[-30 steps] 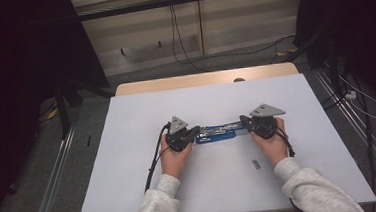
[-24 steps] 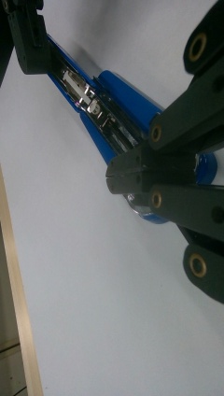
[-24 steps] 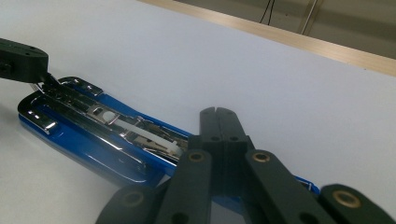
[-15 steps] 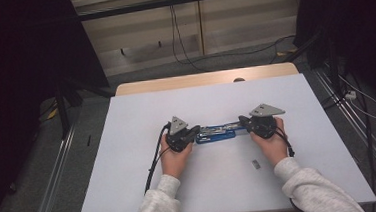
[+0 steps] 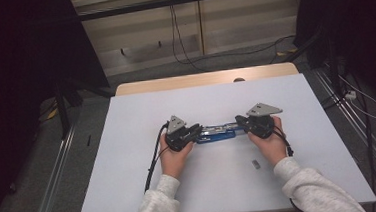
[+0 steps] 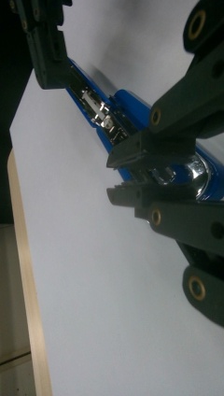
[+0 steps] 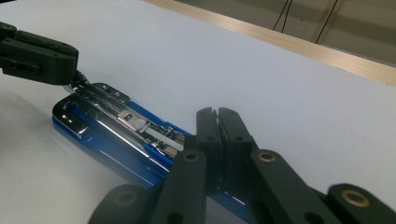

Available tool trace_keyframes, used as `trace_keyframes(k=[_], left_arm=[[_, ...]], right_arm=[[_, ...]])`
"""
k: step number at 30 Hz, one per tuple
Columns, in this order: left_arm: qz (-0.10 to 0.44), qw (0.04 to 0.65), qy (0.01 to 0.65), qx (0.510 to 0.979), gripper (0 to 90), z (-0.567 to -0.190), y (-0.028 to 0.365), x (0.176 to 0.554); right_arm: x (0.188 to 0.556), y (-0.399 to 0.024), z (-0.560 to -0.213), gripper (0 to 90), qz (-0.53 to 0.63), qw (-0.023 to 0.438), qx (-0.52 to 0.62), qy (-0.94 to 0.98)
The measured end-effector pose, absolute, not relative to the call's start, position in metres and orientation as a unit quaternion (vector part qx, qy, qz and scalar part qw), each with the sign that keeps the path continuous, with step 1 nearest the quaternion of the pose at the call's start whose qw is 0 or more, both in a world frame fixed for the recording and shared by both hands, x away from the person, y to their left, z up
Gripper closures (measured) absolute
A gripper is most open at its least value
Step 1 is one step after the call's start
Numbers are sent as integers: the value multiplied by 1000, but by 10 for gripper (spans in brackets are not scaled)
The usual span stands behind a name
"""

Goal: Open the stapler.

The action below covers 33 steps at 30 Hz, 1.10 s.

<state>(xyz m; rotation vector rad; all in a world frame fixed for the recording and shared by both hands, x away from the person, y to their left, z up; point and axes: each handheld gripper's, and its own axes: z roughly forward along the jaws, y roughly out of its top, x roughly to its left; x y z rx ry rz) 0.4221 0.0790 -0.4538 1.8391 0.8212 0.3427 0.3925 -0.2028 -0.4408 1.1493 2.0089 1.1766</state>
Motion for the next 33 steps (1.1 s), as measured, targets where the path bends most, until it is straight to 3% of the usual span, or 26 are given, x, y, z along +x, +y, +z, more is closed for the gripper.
trace_keyframes(k=[6, 18, 26, 33], left_arm=[[120, 538, 354, 756, 678, -446, 87, 422], [99, 526, 359, 765, 470, -437, 95, 414], [108, 524, 352, 768, 344, -432, 99, 409], [119, 521, 343, 772, 252, -428, 106, 405]], right_arm=[[388, -207, -435, 824, 444, 267, 424, 743], [372, -221, -425, 556, 449, 253, 435, 739], [358, -225, -424, 385, 447, 247, 428, 745], [349, -227, -429, 286, 444, 218, 433, 754]])
